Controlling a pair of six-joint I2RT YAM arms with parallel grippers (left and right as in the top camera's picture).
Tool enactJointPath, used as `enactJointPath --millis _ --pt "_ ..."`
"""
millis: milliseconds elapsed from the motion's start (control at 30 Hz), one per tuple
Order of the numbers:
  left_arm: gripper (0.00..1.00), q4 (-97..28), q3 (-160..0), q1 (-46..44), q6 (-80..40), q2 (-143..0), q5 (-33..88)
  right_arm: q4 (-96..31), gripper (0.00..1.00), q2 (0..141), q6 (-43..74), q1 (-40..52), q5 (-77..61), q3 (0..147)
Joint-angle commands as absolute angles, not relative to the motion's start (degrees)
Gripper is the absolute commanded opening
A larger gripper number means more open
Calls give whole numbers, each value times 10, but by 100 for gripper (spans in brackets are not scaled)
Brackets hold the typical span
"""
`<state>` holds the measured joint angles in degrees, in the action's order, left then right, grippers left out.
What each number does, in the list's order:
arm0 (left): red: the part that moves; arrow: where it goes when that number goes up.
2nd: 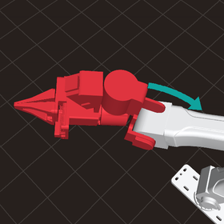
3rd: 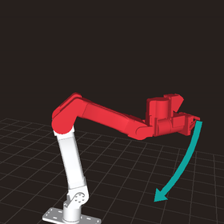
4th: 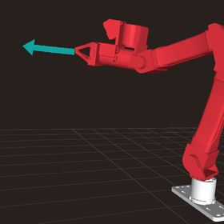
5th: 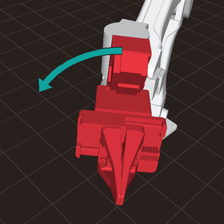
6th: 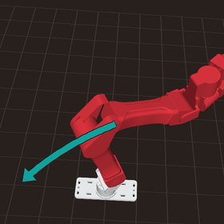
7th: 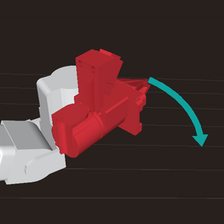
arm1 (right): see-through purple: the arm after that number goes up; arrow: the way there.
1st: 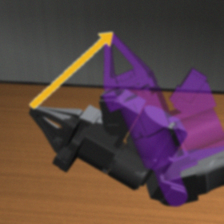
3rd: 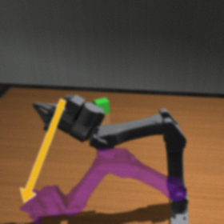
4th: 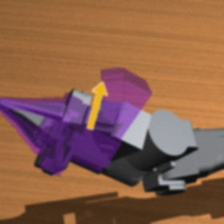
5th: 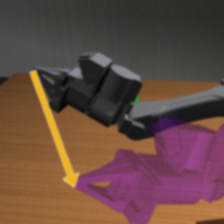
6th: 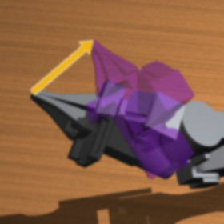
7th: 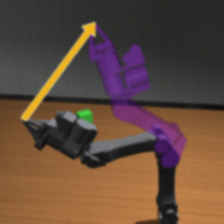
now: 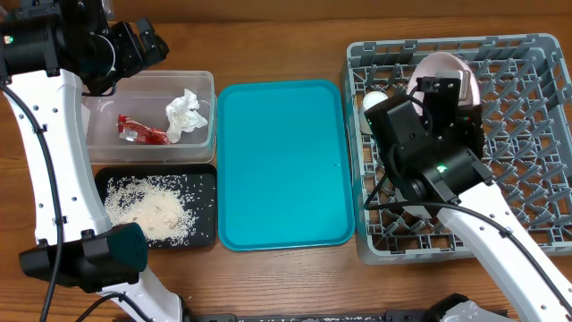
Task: Sort waste into correct bins and load items into the dishwasher
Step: 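Carry the white plate upright with the right gripper over the rack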
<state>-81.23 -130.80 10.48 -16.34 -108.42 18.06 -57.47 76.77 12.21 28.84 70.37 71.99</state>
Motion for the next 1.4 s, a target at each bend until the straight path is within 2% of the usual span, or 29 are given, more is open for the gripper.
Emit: enactJointPath --millis 0,433,800,1367 --pt "100 -812 -1316 100 -167 -1083 187 -572 4 772 140 285 636 719" --pt "100 -812 -1316 100 -167 -1083 187 -621 4 838 140 284 623 719" --pt "100 -812 -1316 100 -167 -1083 187 -638 4 861 140 271 715 719" --pt "100 -812 -1316 100 -167 -1083 187 -638 4 861 139 269 622 719"
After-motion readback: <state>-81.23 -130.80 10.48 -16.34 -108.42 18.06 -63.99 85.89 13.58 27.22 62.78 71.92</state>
